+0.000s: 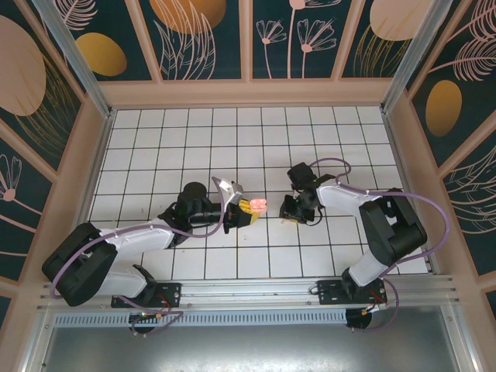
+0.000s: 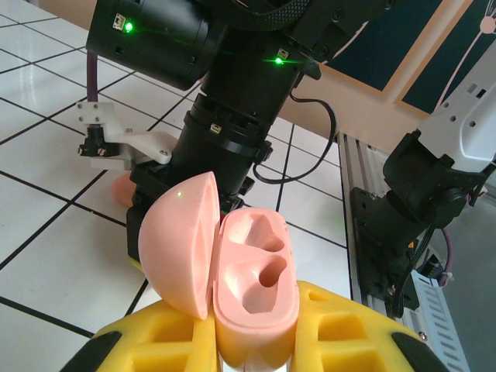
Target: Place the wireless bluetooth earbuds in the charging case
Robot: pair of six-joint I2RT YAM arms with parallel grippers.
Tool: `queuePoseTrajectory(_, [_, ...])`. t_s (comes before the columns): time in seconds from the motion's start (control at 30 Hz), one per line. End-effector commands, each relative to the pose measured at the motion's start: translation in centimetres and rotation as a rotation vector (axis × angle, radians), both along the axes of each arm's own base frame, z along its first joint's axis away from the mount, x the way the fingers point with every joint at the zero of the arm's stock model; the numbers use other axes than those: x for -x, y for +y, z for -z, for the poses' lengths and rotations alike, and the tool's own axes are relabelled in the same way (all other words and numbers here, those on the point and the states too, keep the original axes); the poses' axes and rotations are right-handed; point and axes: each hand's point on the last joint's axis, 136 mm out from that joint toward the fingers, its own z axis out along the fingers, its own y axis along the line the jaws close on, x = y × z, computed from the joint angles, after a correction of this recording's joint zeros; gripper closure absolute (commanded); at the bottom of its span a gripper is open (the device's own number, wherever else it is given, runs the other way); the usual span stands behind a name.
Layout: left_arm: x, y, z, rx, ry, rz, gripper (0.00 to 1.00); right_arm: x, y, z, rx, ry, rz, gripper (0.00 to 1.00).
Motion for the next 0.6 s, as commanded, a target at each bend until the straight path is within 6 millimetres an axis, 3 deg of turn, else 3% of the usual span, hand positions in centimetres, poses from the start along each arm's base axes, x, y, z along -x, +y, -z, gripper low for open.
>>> queuePoseTrajectory(0.0, [-0.3, 0.1, -1.1, 0.018, -0.042, -0.009, 0.83, 0.0, -0.3, 0.2, 0.036, 0.004, 0.001, 0.70])
queuePoseTrajectory(0.3, [-0.9, 0.4, -0.3, -0.011, -0.049, -0.043, 0.83, -0.6, -0.6, -0.2, 0.042, -0.054, 0.010, 0.74])
queuePoseTrajectory(0.57, [-2.0, 0.4, 1.5, -0.039, -0.049, -0.092, 0.84, -2.5, -0.4, -4.2, -0.013, -0.253, 0.032, 0.75])
